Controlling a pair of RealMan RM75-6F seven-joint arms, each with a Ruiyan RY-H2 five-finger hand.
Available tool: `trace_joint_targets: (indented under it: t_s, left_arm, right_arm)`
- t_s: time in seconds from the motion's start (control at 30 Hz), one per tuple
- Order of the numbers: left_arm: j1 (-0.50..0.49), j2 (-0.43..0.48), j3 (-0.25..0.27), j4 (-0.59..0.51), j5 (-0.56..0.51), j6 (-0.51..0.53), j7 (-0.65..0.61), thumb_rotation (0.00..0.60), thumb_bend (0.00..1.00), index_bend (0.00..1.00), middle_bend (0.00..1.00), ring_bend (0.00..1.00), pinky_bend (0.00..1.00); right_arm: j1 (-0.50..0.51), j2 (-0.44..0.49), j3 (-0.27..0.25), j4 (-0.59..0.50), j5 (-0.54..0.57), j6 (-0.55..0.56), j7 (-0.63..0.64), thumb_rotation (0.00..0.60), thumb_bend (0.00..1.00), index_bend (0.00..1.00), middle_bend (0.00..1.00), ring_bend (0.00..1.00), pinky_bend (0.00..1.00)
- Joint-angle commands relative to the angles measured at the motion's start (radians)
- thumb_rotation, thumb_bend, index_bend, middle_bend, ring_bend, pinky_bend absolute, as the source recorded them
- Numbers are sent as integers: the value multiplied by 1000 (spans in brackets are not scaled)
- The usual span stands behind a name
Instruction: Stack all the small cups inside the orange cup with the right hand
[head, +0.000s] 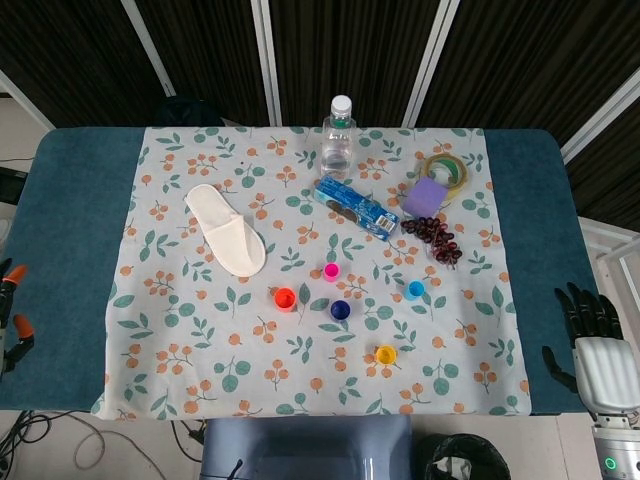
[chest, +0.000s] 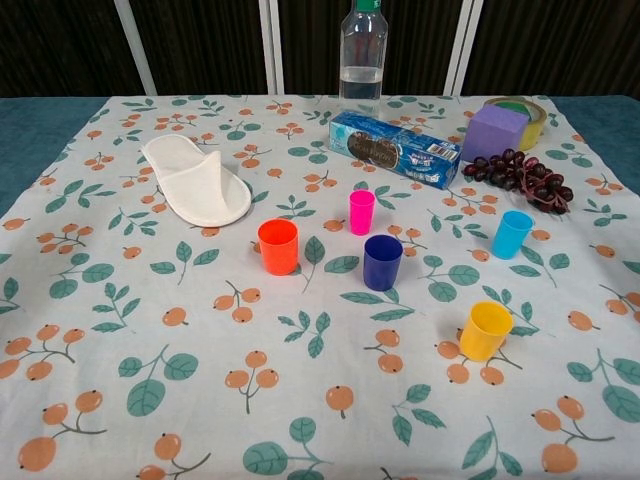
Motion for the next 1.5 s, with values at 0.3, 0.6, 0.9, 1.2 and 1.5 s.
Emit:
trace_joint_targets:
  t_s: [0.3,0.6,0.9,1.2,1.5]
  left_arm:
    - [-5,-2,0,-5,1,-10,4,600,730,97,5,0,0]
    - [-8,-7,1,-9,-4,-19,20,600,730,97,5,0,0]
    - [-8,-5,1,-9,-12,-27,16,600,730,98,4,0,0]
    - [-8,2,0,-14,-21,-35,6,600,730,101,5,0,0]
    - [-9,2,0,-14,-22,-37,4,600,730,101,5,0,0]
  right_arm:
    - [78,88,7,-71,-52,-107,46,600,430,2,0,36,0]
    - [300,202,62,-229,-8,-440,6,600,430,50,0,35,0]
    - [496,128,137,-323,192,-669,-211,600,430,200,0,20,0]
    - [653,-51,156,-326,513,-663,-498,600,429,311,0,20,0]
    - [764,-193,137,-300,689,-603,-634,600,430,326,0,20,0]
